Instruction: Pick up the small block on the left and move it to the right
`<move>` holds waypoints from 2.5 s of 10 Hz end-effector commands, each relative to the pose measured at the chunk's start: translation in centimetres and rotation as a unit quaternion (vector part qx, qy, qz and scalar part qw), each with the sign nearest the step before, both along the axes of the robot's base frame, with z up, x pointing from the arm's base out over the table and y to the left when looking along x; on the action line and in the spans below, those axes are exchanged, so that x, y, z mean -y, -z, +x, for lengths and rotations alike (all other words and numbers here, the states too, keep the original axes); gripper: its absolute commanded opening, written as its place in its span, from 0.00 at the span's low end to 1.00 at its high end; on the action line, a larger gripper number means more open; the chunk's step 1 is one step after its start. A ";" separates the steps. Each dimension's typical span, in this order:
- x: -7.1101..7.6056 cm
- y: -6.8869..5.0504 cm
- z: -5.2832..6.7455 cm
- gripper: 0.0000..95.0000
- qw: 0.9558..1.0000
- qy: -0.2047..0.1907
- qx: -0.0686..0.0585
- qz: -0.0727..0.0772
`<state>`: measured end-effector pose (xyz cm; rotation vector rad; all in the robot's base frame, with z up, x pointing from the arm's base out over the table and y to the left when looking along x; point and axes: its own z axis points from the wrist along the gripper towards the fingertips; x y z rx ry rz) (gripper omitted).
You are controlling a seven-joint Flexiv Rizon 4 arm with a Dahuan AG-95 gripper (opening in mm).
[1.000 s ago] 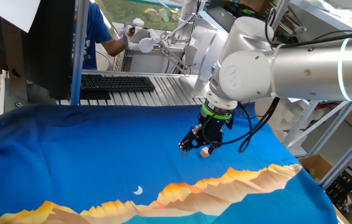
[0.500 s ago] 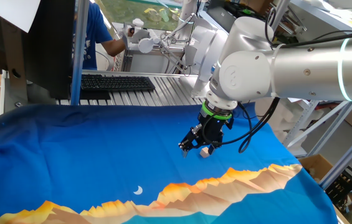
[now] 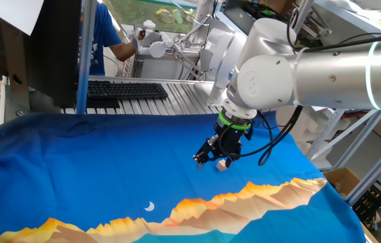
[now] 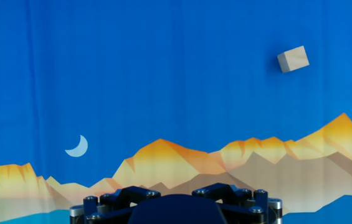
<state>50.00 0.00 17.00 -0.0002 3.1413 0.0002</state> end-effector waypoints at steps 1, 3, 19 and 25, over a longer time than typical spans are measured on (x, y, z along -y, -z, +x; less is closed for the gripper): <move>0.0 0.0 0.0 0.00 0.992 0.120 -0.012 -0.026; 0.0 0.0 0.0 0.00 0.992 0.120 -0.013 -0.025; -0.1 0.0 0.0 0.00 0.993 0.118 -0.014 -0.023; -0.1 0.0 0.0 0.00 0.992 0.120 -0.015 -0.018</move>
